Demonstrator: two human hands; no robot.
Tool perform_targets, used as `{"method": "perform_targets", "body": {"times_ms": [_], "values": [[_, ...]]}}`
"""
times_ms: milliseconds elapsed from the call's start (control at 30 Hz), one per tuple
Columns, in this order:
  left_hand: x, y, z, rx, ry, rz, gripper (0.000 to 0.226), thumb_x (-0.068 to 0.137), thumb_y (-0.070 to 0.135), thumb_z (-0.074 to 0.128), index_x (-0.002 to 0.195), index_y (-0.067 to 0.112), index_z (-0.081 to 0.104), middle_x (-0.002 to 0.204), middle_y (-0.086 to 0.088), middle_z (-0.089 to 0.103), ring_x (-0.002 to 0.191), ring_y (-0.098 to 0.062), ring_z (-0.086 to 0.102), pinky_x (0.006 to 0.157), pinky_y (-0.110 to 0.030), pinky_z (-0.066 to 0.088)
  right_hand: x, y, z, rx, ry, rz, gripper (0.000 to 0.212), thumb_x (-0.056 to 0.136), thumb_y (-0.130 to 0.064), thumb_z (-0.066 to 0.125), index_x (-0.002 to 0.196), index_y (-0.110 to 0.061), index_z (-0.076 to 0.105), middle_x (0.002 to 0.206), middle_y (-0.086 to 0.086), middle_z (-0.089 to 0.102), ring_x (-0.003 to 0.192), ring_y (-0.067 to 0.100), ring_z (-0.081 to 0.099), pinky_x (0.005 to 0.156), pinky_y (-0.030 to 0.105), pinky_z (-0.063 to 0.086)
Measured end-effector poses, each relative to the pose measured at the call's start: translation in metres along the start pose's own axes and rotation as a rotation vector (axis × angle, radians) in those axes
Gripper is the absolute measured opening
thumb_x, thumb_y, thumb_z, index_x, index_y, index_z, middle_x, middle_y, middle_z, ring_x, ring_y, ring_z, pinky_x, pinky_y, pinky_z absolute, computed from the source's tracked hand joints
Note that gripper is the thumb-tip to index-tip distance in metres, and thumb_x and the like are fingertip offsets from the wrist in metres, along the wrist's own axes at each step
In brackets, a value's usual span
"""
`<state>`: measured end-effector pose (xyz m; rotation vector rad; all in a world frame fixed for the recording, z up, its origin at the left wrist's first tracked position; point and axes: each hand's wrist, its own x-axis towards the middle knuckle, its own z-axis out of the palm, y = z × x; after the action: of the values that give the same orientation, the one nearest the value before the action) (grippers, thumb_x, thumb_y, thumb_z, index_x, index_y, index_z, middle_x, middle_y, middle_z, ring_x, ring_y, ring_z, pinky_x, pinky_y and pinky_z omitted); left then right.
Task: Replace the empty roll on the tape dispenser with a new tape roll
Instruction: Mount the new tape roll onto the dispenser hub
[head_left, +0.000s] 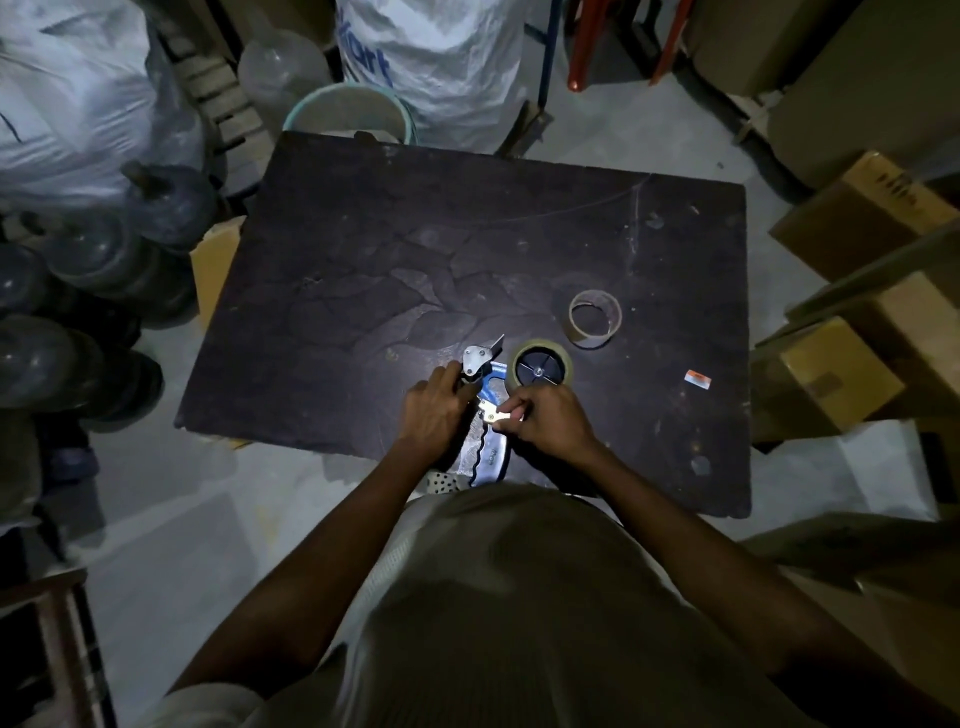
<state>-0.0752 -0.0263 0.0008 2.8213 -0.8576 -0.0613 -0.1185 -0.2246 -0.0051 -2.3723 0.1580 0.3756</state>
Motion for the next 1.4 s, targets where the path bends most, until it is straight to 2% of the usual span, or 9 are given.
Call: {"method": "perform_targets", "body": {"times_ms": [167, 433, 533, 633, 733, 900, 1167, 1300, 1400], "values": [[-0.016, 0.003, 0.004, -0.06, -0.012, -0.083, 0.021, 0.072, 0.014, 0.089, 0.09, 0.009, 0.079, 0.082, -0.012, 0.062, 0.066, -0.029, 0.063, 0.046, -0.031, 0.044, 0.005, 0.0, -0.001, 0.021, -0.036, 0.027, 0.03, 0.069, -0.035, 0.095, 0.095, -0.023, 0.084, 0.084, -0.007, 0.081, 0.073, 0.006, 0.072, 0.072, 0.032, 0.061], [-0.001, -0.007, -0.029, -0.624, -0.113, -0.531, 0.024, 0.1, 0.034, 0.062, 0.101, 0.02, 0.081, 0.09, -0.006, 0.078, 0.081, -0.023, 0.071, 0.075, -0.037, 0.056, 0.003, 0.002, -0.017, 0.243, -0.042, 0.112, 0.03, 0.075, -0.031, 0.093, 0.1, -0.019, 0.082, 0.082, -0.006, 0.077, 0.068, -0.005, 0.065, 0.067, 0.02, 0.05], [0.011, -0.006, -0.038, -0.762, 0.006, -0.63, 0.024, 0.099, 0.037, 0.064, 0.105, 0.02, 0.08, 0.091, -0.002, 0.08, 0.081, -0.016, 0.073, 0.077, -0.035, 0.057, 0.011, 0.008, -0.026, 0.138, 0.241, 0.126, 0.047, 0.079, -0.043, 0.087, 0.118, -0.021, 0.074, 0.11, 0.001, 0.068, 0.106, 0.017, 0.059, 0.085, 0.034, 0.05], [0.028, 0.002, -0.041, -0.807, 0.035, -0.611, 0.02, 0.097, 0.034, 0.067, 0.103, 0.021, 0.08, 0.088, 0.003, 0.078, 0.079, -0.01, 0.073, 0.075, -0.03, 0.057, 0.023, 0.0, -0.029, -0.054, 0.248, 0.307, 0.092, 0.07, -0.066, 0.082, 0.143, -0.019, 0.049, 0.145, 0.014, 0.043, 0.135, 0.035, 0.038, 0.105, 0.046, 0.044], [0.044, 0.001, -0.025, -0.705, -0.006, -0.61, 0.029, 0.089, 0.041, 0.067, 0.11, 0.024, 0.077, 0.098, -0.002, 0.076, 0.085, -0.016, 0.073, 0.078, -0.031, 0.059, 0.029, -0.013, -0.024, -0.093, 0.151, 0.418, 0.124, 0.064, -0.077, 0.079, 0.156, -0.012, 0.025, 0.159, 0.019, 0.025, 0.145, 0.041, 0.029, 0.109, 0.051, 0.043], [0.058, -0.041, 0.075, -0.518, -0.11, -0.603, 0.044, 0.071, 0.058, 0.053, 0.107, 0.039, 0.069, 0.093, 0.001, 0.074, 0.084, -0.02, 0.072, 0.076, -0.043, 0.062, 0.038, -0.011, -0.025, -0.2, 0.082, 0.345, 0.111, 0.065, -0.072, 0.082, 0.145, -0.009, 0.037, 0.151, 0.016, 0.036, 0.137, 0.038, 0.042, 0.098, 0.047, 0.05], [0.044, 0.0, 0.009, -0.412, -0.024, -0.57, 0.037, 0.087, 0.042, 0.068, 0.12, 0.026, 0.075, 0.11, -0.008, 0.064, 0.11, -0.027, 0.057, 0.095, -0.044, 0.049, 0.042, 0.004, -0.048, -0.235, -0.096, 0.073, 0.103, 0.065, -0.045, 0.092, 0.15, -0.01, 0.044, 0.145, 0.013, 0.044, 0.134, 0.033, 0.044, 0.109, 0.038, 0.041], [0.036, 0.019, -0.008, -0.208, -0.03, -0.29, 0.013, 0.09, 0.024, 0.07, 0.099, 0.02, 0.078, 0.094, -0.01, 0.065, 0.096, -0.032, 0.06, 0.072, -0.038, 0.045, 0.046, 0.005, -0.055, -0.258, -0.196, 0.022, 0.116, 0.064, -0.035, 0.097, 0.159, -0.013, 0.036, 0.152, 0.013, 0.039, 0.137, 0.033, 0.043, 0.112, 0.036, 0.04], [0.048, 0.034, -0.01, -0.168, -0.202, -0.324, 0.024, 0.095, 0.033, 0.061, 0.096, 0.015, 0.076, 0.091, -0.015, 0.073, 0.085, -0.036, 0.069, 0.071, -0.039, 0.052, 0.047, 0.004, -0.055, -0.254, -0.202, 0.017, 0.117, 0.063, -0.035, 0.097, 0.16, -0.014, 0.035, 0.153, 0.012, 0.037, 0.138, 0.033, 0.043, 0.112, 0.034, 0.039]]}}
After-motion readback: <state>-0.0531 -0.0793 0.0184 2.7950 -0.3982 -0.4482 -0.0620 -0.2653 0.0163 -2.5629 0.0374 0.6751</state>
